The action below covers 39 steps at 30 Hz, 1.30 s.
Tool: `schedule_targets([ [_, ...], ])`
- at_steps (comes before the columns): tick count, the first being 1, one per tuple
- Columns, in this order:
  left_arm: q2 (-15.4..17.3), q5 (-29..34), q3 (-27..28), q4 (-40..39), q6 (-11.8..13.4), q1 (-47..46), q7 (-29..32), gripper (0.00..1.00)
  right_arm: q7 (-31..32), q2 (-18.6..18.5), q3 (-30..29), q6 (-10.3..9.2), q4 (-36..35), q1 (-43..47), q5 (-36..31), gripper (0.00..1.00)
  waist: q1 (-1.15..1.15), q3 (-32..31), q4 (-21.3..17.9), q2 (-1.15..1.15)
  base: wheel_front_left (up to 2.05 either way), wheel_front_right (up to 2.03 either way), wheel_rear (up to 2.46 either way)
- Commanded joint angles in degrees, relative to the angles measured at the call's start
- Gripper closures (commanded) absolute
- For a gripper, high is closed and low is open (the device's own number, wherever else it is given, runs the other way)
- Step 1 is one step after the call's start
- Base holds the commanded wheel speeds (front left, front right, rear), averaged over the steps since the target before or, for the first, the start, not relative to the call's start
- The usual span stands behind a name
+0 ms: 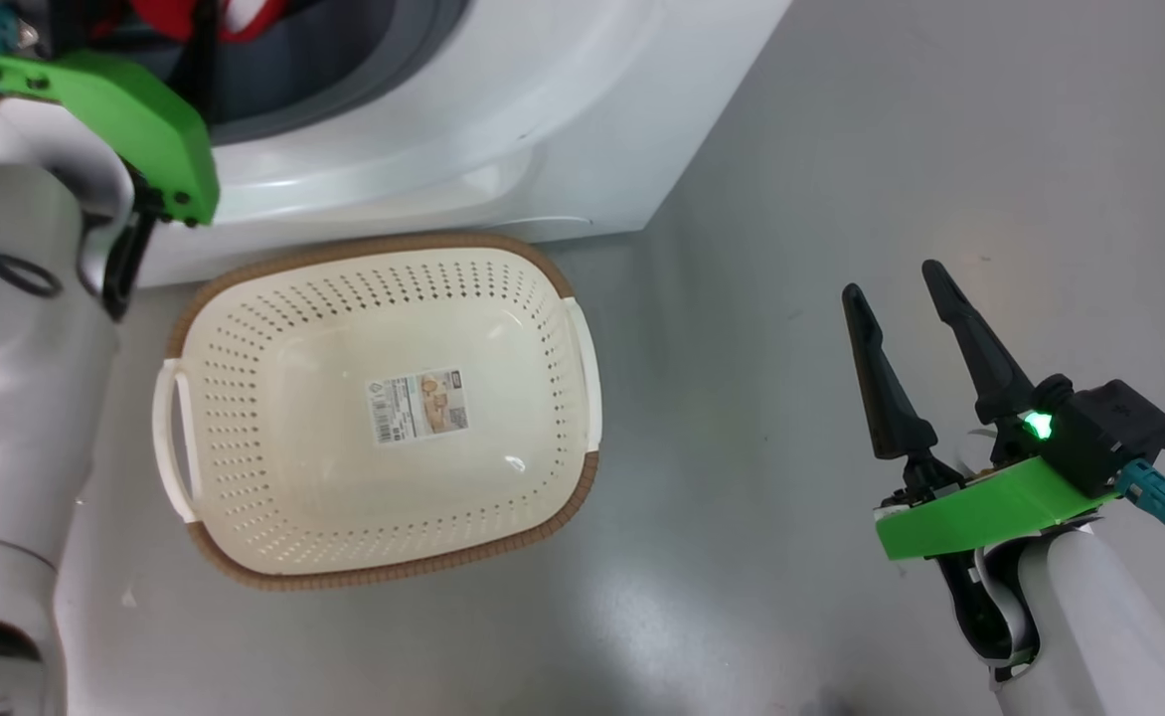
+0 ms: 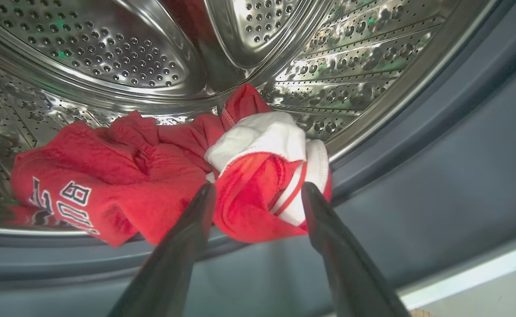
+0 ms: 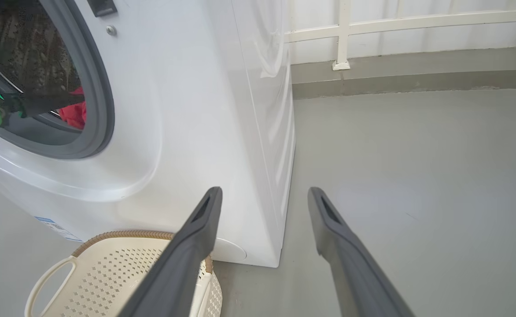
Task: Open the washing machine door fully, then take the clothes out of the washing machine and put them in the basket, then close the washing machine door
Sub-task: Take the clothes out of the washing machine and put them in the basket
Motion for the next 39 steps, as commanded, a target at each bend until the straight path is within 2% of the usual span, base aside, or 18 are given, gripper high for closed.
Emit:
schedule_targets([
  [1,2.9,-0.1,0.5,-0.2,-0.3,-1.7,0.0,0.00,-0.4,0.3,1.4,0.28,-1.5,0.0,-0.2,0.00,0.00,1.1,-1.0,0.00,0.00,0.00,0.00],
  [8,4.2,0.7,-0.9,4.8,-0.1,-6.2,-0.6,0.00,-0.4,0.6,1.9,0.28,-1.8,-0.6,-0.1,0.00,0.00,3.4,-2.5,0.00,0.00,0.00,0.00],
  [18,4.2,1.0,-2.7,7.3,-0.2,-8.4,-0.8,0.00,-0.4,0.9,2.2,0.28,-1.9,-0.9,-0.1,0.00,0.00,4.5,-3.3,0.00,0.00,0.00,0.00],
  [19,4.2,1.1,-2.9,7.4,-0.2,-8.5,-0.8,0.05,-0.4,1.0,2.2,0.28,-1.9,-0.9,-0.1,0.00,0.00,4.5,-3.3,0.00,0.00,0.00,0.00],
  [20,4.1,1.0,-3.0,7.5,-0.2,-8.5,-0.8,0.41,-0.4,1.0,2.2,0.28,-1.9,-0.9,-0.1,0.00,0.00,4.5,-3.3,0.00,0.00,0.00,0.00],
  [22,3.9,0.8,-3.2,7.7,-0.2,-8.3,-1.0,1.00,-0.4,1.1,2.2,0.28,-1.9,-1.0,-0.1,0.00,0.00,4.5,-3.2,0.00,0.00,0.00,0.00],
  [33,2.0,-1.9,-2.0,7.7,-0.3,-6.5,-5.6,1.00,-0.4,0.5,0.9,0.28,-1.9,-0.5,-0.3,0.00,0.00,2.9,-1.3,0.00,0.00,0.00,0.00],
  [39,1.4,-3.8,0.7,3.6,0.6,-3.5,-6.7,1.00,-0.4,-0.1,0.1,0.28,-1.9,0.3,-0.6,0.00,0.00,1.3,0.5,0.00,0.00,0.00,0.00],
])
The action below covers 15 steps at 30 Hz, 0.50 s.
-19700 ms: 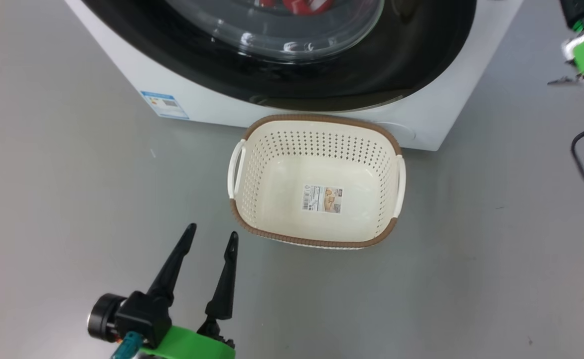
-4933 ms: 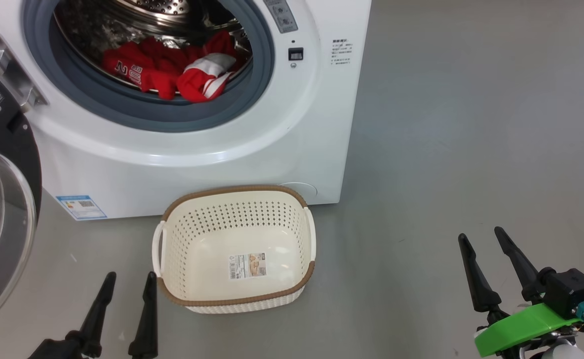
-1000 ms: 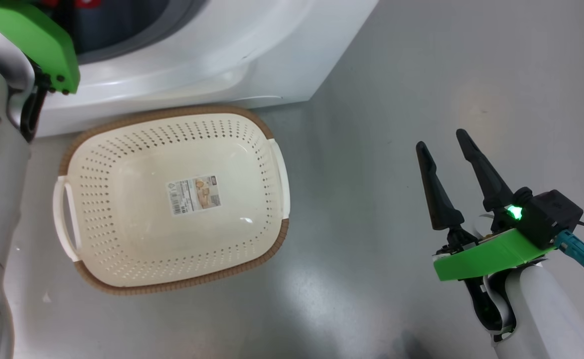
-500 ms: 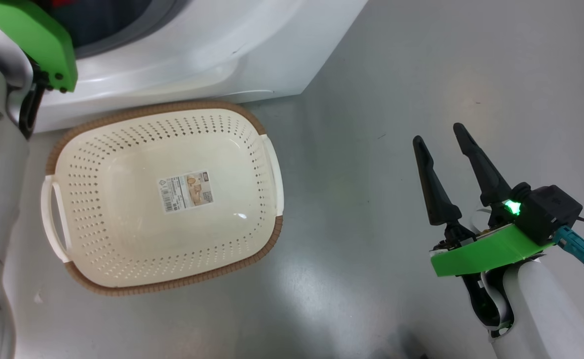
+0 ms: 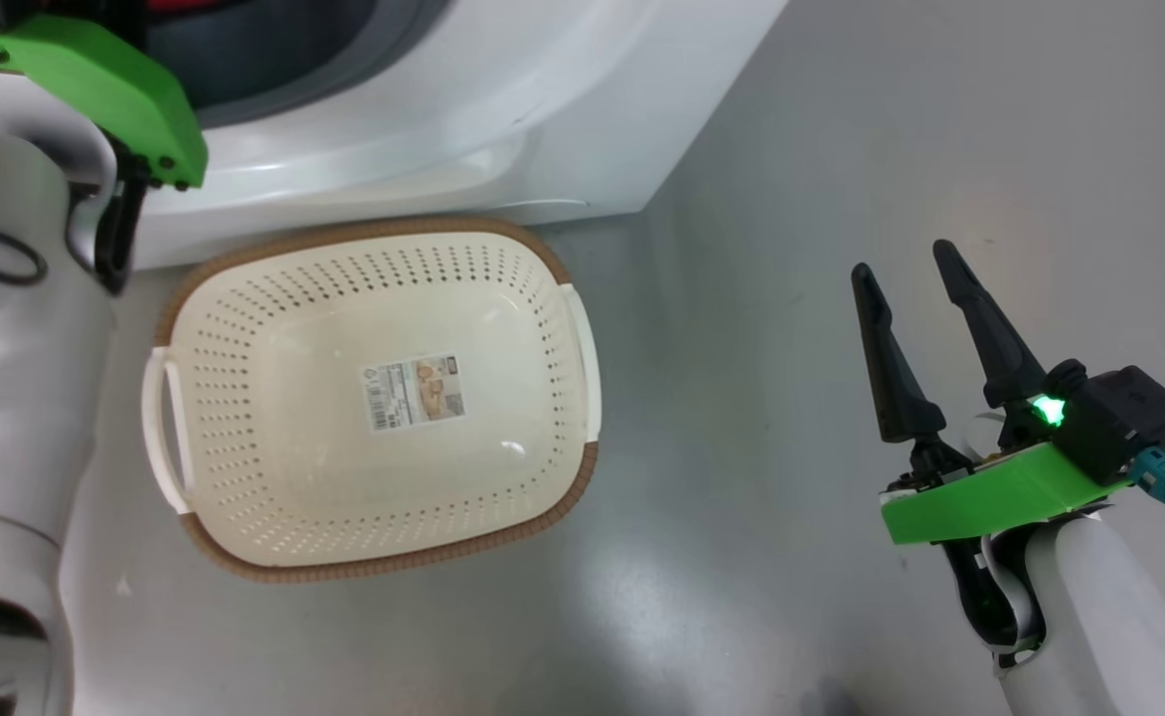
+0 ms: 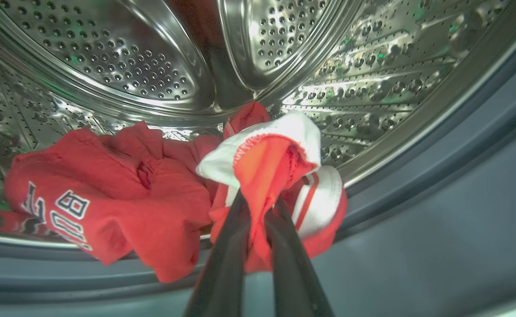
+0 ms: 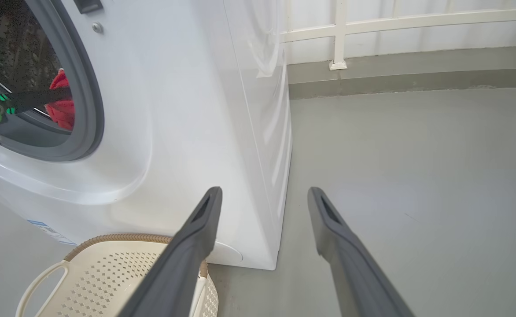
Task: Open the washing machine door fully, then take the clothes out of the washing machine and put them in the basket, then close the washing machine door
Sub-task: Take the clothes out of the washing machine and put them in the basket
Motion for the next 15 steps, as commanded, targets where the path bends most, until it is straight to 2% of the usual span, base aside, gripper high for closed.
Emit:
schedule_targets([
  [1,2.5,-0.6,1.8,-3.2,0.6,1.2,-0.7,1.00,-0.4,-0.6,0.7,0.28,-1.3,1.5,-0.6,0.00,0.00,-1.1,1.0,0.00,0.00,0.00,0.00],
  [6,3.1,-0.2,6.4,-12.5,2.4,8.4,-0.7,1.00,-0.4,-0.8,0.4,0.28,-1.1,2.2,-0.6,0.00,0.00,-3.4,1.8,0.00,0.00,0.00,0.00],
  [11,2.6,0.9,10.7,-19.2,3.0,14.8,-0.7,1.00,-0.4,-0.9,-0.1,0.28,-0.9,3.3,-0.7,0.00,0.00,-5.2,2.5,0.00,0.00,0.00,0.00],
  [15,1.1,2.9,15.1,-26.0,2.7,21.2,-0.7,1.00,-0.4,-1.1,-0.8,0.28,-0.8,4.2,-0.7,0.00,0.00,-6.9,3.5,0.00,0.00,0.00,0.00],
])
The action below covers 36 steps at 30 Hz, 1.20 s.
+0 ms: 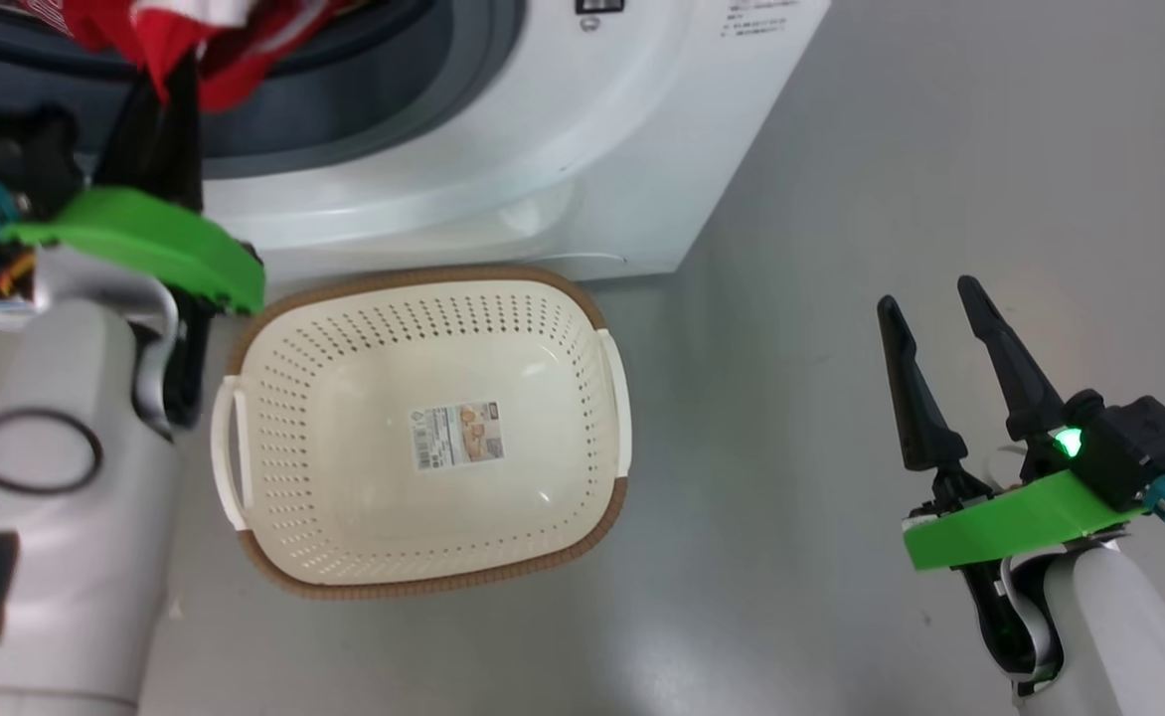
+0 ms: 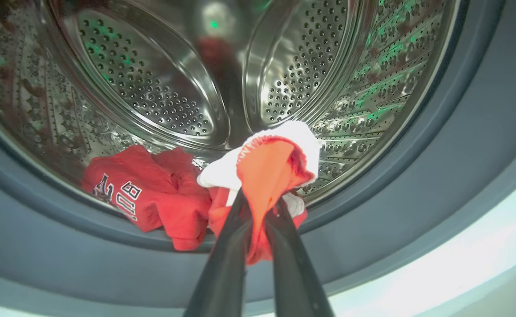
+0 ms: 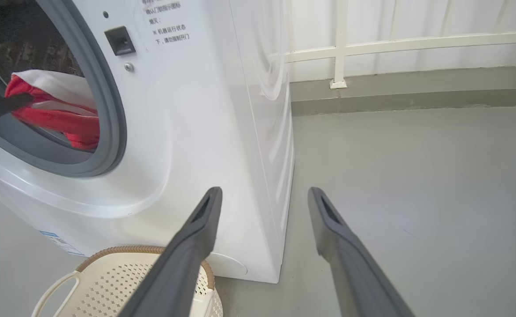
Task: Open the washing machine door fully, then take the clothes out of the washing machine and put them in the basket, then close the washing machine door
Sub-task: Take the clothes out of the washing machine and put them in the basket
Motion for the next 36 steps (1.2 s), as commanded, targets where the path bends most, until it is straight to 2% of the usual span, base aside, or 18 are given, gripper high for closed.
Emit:
schedule_targets([
  [1,1.5,1.3,2.7,-3.4,0.1,2.5,-0.7,1.00,-0.4,-0.5,0.8,0.28,-1.2,1.6,-0.7,0.00,0.00,-1.6,1.1,0.00,0.00,0.00,0.00],
  [10,-3.8,6.8,12.1,-17.8,-1.1,14.5,-0.7,1.00,-0.4,-1.1,-0.6,0.28,-1.2,3.9,-0.7,0.00,0.00,-4.6,3.1,0.00,0.00,0.00,0.00],
  [18,-7.3,10.5,16.2,-31.9,-2.5,23.9,-0.7,1.00,-0.4,-1.4,-1.7,0.28,-1.4,4.9,-0.8,0.00,0.00,-5.9,4.4,0.00,0.00,0.00,0.00],
  [27,-8.0,10.1,17.2,-46.5,-2.7,31.5,-0.7,1.00,-0.4,-1.4,-1.7,0.28,-1.5,5.1,-0.7,0.00,0.00,-6.0,4.7,0.00,0.00,0.00,0.00],
  [33,-8.0,9.0,15.6,-55.0,-0.5,34.6,-0.7,1.00,-0.4,-1.5,-1.6,0.28,-1.5,5.0,-0.7,0.00,0.00,-5.6,4.8,0.00,0.00,0.00,0.00],
  [36,-8.0,8.9,14.9,-56.4,0.1,35.6,-0.7,1.00,-0.4,-1.6,-1.5,0.28,-1.5,4.9,-0.7,0.00,0.00,-5.5,4.9,0.00,0.00,0.00,0.00],
])
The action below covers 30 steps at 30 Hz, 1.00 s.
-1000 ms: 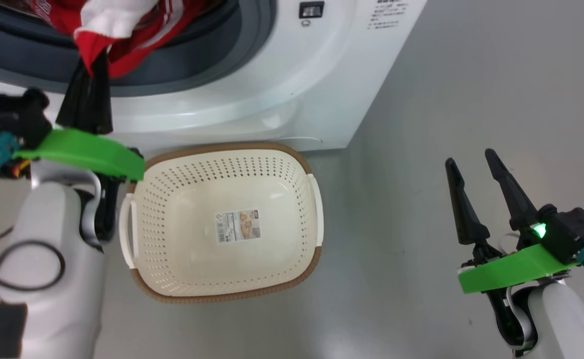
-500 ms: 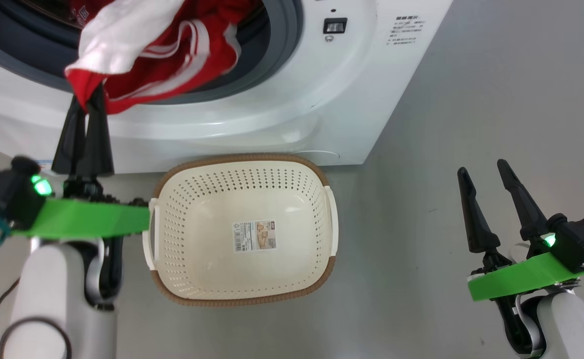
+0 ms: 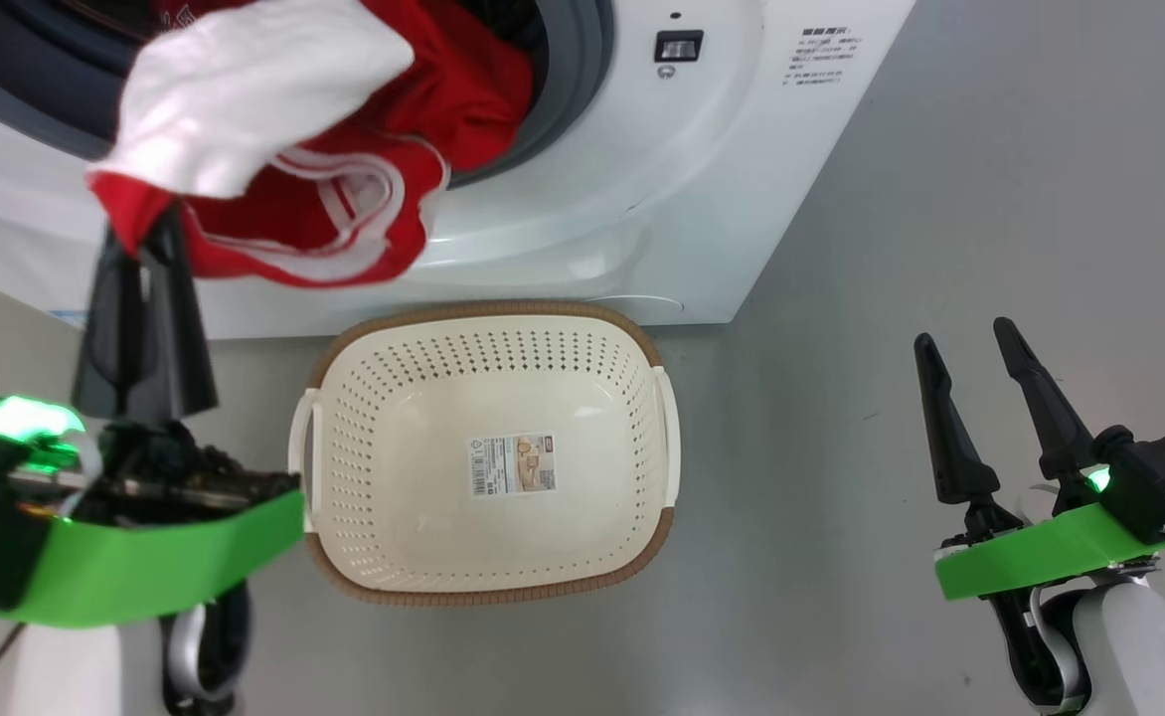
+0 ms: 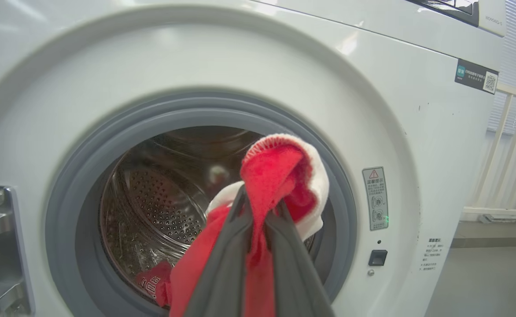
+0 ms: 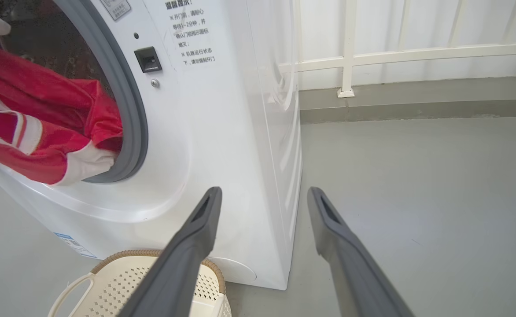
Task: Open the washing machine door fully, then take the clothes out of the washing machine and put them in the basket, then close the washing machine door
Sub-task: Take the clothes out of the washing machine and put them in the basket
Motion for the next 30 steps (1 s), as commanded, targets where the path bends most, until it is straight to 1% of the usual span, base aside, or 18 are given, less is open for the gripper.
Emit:
schedule_targets([
  [1,1.1,-0.2,1.1,-1.7,0.6,1.4,-0.3,1.00,-0.4,-0.6,1.4,0.28,-1.4,0.6,-0.7,0.00,0.00,0.0,0.0,0.00,0.00,0.00,0.00],
  [7,1.1,-1.1,-2.0,2.5,1.2,4.0,-0.3,1.00,-0.4,-0.7,2.1,0.28,-1.3,0.2,-0.6,0.00,0.00,0.4,-0.5,0.00,0.00,0.00,0.00],
  [15,1.1,-2.5,-5.5,13.9,1.3,4.6,-0.3,1.00,-0.4,-0.4,2.4,0.28,-1.5,-0.6,-0.5,0.00,0.00,2.4,-1.2,0.00,0.00,0.00,0.00],
  [23,1.1,-1.4,-7.1,27.0,-0.2,0.6,-0.3,1.00,-0.4,0.0,2.5,0.28,-2.0,-2.2,-0.5,0.00,0.00,5.8,-2.3,0.00,0.00,0.00,0.00],
  [30,1.1,-0.1,-8.1,38.6,-0.9,-5.2,-0.3,1.00,-0.4,0.4,2.4,0.28,-2.5,-3.9,-0.6,0.00,0.00,9.3,-3.2,0.00,0.00,0.00,0.00],
])
